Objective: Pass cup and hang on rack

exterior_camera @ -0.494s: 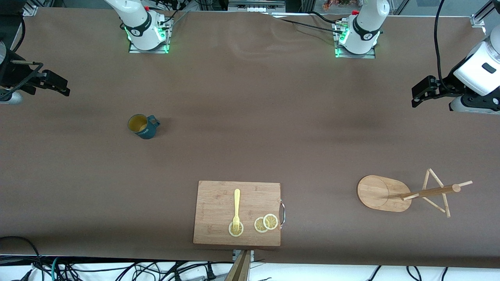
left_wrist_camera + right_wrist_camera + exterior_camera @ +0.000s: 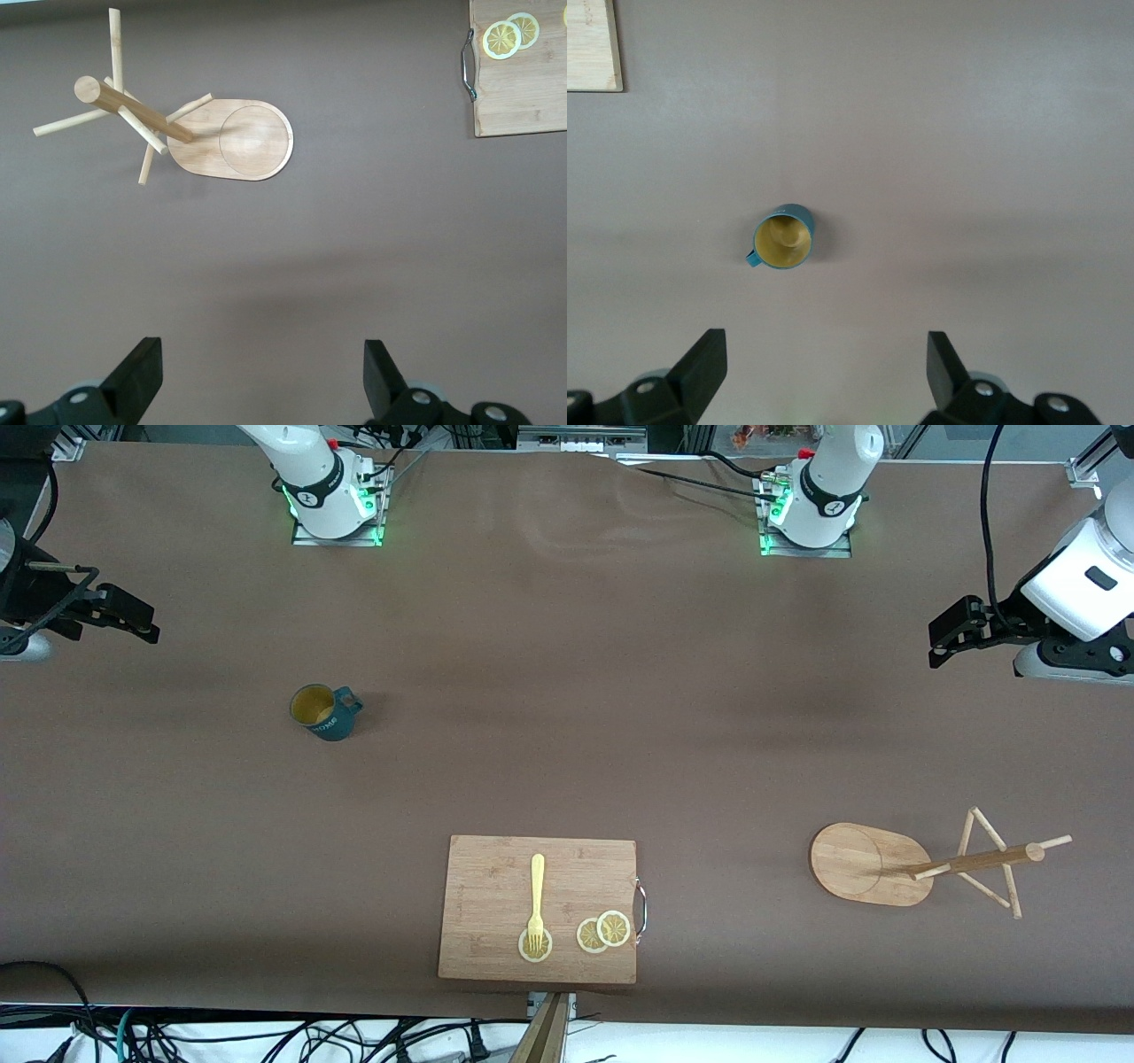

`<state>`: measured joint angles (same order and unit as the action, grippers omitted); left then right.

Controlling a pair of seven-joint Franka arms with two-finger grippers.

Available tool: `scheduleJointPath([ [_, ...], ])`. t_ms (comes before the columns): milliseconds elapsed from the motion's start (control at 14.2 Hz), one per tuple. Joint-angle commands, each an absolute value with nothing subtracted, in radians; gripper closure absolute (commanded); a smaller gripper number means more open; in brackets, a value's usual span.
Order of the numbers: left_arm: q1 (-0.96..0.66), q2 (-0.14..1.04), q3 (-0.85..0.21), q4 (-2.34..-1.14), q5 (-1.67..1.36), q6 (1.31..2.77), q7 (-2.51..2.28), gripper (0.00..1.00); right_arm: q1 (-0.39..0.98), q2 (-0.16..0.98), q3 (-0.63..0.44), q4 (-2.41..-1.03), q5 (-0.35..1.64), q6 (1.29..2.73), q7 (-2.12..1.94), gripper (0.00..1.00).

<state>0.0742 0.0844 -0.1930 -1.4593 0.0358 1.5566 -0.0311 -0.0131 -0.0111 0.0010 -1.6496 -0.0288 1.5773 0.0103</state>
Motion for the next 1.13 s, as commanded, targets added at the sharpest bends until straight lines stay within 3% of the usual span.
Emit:
scheduleJointPath([
  [0,0.072,0.09,-0.199,-1.434,0.063,1.537,-0.032,0.0,-0.032,-0.023,0.015,-1.661,-0.011,1.582,-0.002,0.0],
  [1058,0.071,0.094,-0.198,-1.434,0.063,1.548,-0.035,0.0,-0.031,-0.023,0.015,-1.663,-0.011,1.58,0.003,0.0],
])
